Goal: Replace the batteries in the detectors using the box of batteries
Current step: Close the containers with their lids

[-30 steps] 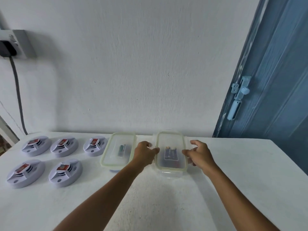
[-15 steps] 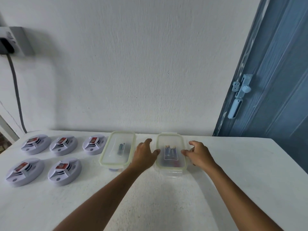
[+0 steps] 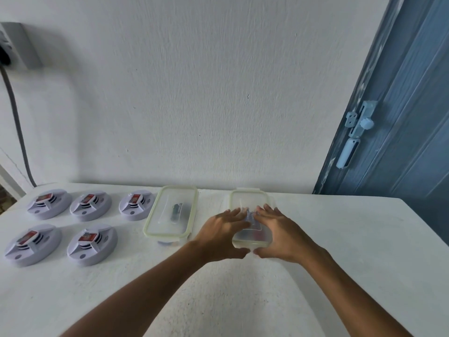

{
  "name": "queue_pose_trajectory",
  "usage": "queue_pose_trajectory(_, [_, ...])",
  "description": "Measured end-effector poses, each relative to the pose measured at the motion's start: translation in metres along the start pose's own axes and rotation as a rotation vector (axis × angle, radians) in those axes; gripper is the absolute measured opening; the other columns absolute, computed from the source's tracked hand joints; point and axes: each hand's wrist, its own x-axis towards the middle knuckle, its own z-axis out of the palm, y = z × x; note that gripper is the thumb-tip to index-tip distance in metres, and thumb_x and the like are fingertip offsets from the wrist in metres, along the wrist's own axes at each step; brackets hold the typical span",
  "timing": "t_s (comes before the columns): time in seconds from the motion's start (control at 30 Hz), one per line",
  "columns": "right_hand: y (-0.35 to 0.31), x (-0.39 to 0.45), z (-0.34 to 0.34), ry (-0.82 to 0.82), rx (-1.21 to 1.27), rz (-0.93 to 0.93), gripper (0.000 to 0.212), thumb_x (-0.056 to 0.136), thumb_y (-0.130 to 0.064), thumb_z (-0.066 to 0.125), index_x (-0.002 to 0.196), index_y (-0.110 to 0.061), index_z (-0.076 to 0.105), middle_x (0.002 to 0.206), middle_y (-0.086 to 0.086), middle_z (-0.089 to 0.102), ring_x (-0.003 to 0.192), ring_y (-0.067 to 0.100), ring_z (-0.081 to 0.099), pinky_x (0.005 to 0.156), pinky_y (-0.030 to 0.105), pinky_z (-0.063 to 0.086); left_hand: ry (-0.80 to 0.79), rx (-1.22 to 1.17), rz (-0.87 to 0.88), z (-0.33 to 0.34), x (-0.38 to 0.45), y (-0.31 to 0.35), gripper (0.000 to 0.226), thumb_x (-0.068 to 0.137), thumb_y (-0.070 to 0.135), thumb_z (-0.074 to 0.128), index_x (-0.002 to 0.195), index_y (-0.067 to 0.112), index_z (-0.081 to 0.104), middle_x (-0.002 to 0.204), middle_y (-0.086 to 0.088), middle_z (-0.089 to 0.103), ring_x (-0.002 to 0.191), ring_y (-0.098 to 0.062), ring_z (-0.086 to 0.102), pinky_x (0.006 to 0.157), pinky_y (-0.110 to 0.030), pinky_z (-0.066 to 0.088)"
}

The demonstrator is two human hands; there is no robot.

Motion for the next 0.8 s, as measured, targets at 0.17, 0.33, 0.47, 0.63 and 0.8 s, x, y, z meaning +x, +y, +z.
queue_pose_trajectory(0.17, [0.005, 0.004, 0.007, 0.045, -0.068, -0.024, 0.097, 0.072, -0.053, 0.073, 0.151, -0.019, 0.028, 0.159, -0.005, 0.020, 0.148, 0.012, 0.012, 0.121, 0.031, 0.016, 0.043, 0.021, 0.041, 0.004, 0.000, -0.001, 0.063, 0.059, 0.042, 0.089, 0.110, 0.011, 0.072, 0.117, -0.014, 0.069, 0.107, -0.030, 0.067, 0.088, -0.042, 0.055])
queue_pose_trajectory(0.33, [0.006, 0.004, 0.009, 0.071, -0.101, -0.056, 0.093, 0.074, -0.055, 0.071, 0.150, -0.020, 0.031, 0.159, -0.005, 0.023, 0.148, 0.011, 0.015, 0.119, 0.029, 0.017, 0.038, 0.023, 0.041, 0.009, 0.000, 0.000, 0.059, 0.062, 0.038, 0.088, 0.111, 0.010, 0.071, 0.118, -0.015, 0.069, 0.109, -0.030, 0.066, 0.090, -0.044, 0.055])
queue_pose_trajectory(0.47, [0.009, 0.006, -0.003, 0.115, 0.045, -0.057, 0.078, 0.077, -0.066, 0.061, 0.139, -0.021, 0.049, 0.148, -0.007, 0.043, 0.136, 0.012, 0.036, 0.112, 0.028, 0.027, -0.062, -0.023, 0.016, -0.004, 0.002, 0.000, 0.062, 0.072, 0.032, 0.083, 0.126, 0.010, 0.064, 0.136, -0.017, 0.056, 0.127, -0.031, 0.054, 0.104, -0.048, 0.046])
queue_pose_trajectory(0.63, [0.014, 0.022, 0.001, 0.143, -0.005, 0.068, 0.065, 0.095, -0.056, 0.033, 0.145, -0.015, 0.040, 0.158, 0.001, 0.027, 0.147, 0.017, 0.016, 0.119, 0.039, 0.009, -0.219, 0.084, -0.076, -0.027, 0.006, -0.005, 0.056, 0.087, 0.022, 0.068, 0.140, 0.028, 0.050, 0.156, -0.001, 0.035, 0.147, -0.021, 0.021, 0.118, -0.041, 0.023])
queue_pose_trajectory(0.8, [0.018, 0.014, 0.009, 0.216, -0.113, 0.073, 0.106, 0.077, -0.081, -0.010, 0.140, -0.019, 0.049, 0.151, 0.000, 0.041, 0.141, 0.022, 0.032, 0.117, 0.047, 0.015, -0.298, 0.184, -0.317, -0.035, -0.002, -0.009, 0.051, 0.098, 0.029, 0.042, 0.149, 0.023, 0.035, 0.160, -0.002, 0.025, 0.150, -0.022, 0.006, 0.120, -0.054, 0.008])
